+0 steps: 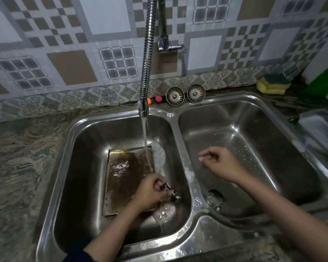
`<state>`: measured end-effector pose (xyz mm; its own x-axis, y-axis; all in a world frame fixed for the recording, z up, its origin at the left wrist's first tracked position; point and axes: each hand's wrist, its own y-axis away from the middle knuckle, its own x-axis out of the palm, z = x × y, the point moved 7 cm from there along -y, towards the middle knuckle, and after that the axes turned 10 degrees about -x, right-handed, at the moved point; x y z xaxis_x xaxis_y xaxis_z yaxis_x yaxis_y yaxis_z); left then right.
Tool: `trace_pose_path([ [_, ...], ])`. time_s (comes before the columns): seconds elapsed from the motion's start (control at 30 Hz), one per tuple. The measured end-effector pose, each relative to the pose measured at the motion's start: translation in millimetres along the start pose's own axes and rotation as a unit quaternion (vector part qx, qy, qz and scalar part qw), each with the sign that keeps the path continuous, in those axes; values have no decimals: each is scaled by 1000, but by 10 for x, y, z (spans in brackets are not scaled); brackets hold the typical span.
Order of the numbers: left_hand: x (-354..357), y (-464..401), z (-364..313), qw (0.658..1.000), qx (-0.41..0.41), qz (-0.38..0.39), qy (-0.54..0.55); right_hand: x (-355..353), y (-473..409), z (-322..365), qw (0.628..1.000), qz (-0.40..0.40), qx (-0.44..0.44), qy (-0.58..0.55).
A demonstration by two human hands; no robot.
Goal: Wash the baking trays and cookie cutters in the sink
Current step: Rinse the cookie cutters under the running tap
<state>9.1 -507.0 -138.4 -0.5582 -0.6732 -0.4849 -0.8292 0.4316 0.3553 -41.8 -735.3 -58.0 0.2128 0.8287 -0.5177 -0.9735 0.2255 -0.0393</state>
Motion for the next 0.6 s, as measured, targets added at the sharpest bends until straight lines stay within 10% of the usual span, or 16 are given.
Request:
trace_pose_path([
  [0.2, -603, 42, -197, 955, -52, -114, 268, 534, -57, 557, 989, 83, -73, -101],
  [0.6, -1022, 82, -333, 884, -84, -206, 411, 763, -409, 773, 974, 3, -138, -179],
])
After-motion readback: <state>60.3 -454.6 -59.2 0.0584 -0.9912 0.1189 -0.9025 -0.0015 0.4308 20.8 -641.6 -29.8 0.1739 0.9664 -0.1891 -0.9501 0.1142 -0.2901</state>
